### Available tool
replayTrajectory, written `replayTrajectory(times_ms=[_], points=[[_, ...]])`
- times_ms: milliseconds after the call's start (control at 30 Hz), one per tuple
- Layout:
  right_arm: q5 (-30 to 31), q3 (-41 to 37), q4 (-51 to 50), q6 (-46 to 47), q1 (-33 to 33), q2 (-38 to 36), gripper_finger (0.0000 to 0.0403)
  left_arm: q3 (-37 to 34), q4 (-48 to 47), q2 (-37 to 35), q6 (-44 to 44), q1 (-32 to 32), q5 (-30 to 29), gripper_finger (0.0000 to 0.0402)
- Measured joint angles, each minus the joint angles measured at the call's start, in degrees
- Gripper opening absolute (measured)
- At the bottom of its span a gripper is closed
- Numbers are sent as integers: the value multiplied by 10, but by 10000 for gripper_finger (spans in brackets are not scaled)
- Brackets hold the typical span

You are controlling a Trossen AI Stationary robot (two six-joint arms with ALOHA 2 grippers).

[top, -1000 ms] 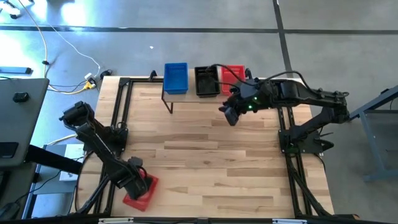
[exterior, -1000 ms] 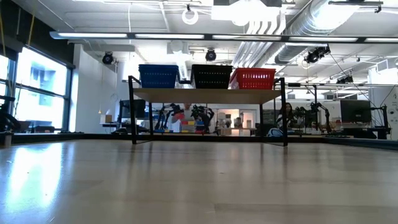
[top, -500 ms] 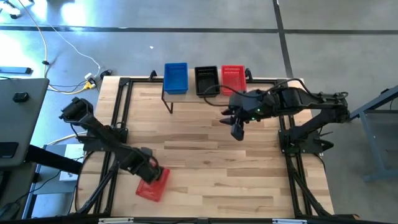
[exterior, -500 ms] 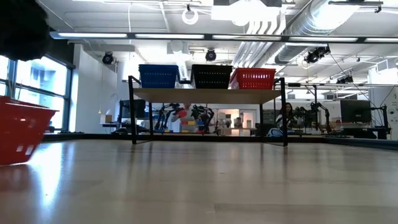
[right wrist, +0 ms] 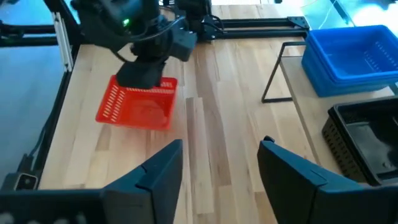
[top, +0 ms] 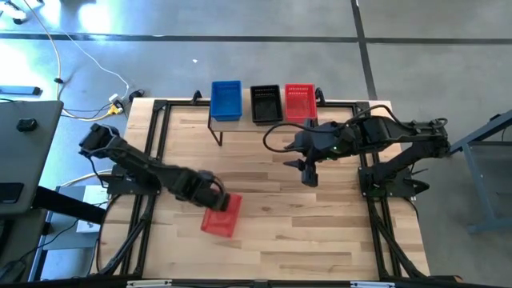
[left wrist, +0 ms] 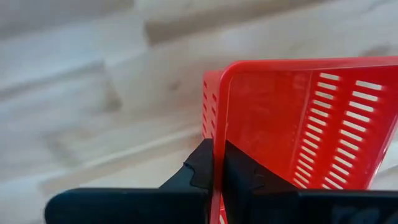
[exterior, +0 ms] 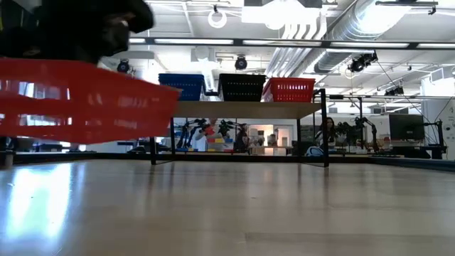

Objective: Stack baskets on shelf by color
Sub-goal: Stack the red bin on top of the other red bin on the shelf

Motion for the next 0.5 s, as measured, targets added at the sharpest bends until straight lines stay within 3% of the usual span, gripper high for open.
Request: replayTrajectory(times_ms=[500], points=[[-77, 1, 1, -147, 7, 71, 193, 54, 0, 0, 88, 147, -64, 5]])
